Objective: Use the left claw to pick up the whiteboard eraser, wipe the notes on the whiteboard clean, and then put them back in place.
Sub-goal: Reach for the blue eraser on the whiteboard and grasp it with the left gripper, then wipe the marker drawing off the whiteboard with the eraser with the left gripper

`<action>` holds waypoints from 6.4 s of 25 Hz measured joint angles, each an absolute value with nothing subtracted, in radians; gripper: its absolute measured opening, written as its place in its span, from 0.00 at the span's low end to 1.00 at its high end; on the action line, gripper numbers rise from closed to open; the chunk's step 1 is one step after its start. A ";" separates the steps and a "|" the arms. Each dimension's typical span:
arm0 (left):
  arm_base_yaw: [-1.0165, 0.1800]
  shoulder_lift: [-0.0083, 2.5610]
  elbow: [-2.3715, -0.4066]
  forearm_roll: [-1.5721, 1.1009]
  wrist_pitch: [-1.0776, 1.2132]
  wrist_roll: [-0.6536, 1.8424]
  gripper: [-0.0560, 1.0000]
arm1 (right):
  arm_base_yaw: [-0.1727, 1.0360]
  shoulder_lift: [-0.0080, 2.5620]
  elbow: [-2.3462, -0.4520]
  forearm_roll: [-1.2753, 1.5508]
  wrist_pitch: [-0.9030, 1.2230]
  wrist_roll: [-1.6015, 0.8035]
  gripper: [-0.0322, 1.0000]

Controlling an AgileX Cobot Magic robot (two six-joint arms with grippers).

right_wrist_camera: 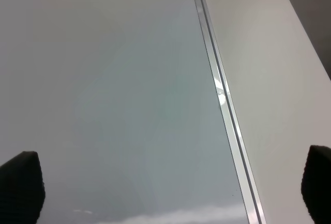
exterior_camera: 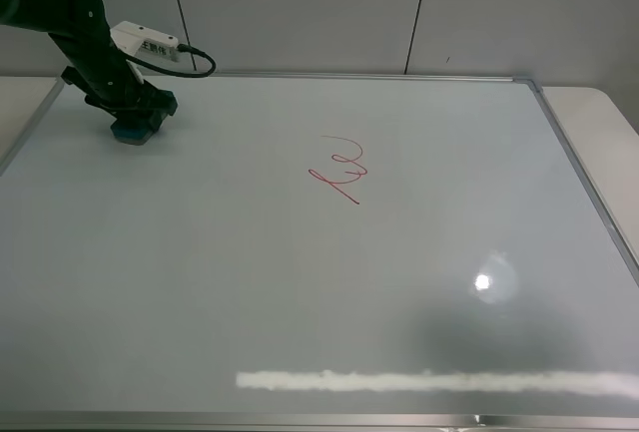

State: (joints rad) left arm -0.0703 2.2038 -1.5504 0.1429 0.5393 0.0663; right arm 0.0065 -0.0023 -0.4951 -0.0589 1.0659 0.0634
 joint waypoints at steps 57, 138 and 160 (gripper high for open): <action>-0.827 2.143 -1.563 0.131 0.699 -0.029 0.58 | 0.006 -0.002 -0.495 -0.059 1.066 0.063 0.99; -0.765 2.385 -1.791 -0.031 0.573 0.317 0.58 | 0.006 -0.002 -0.495 -0.059 1.066 0.063 0.99; -0.410 2.381 -1.807 -0.029 0.583 0.258 0.58 | 0.006 -0.002 -0.495 -0.059 1.066 0.063 0.99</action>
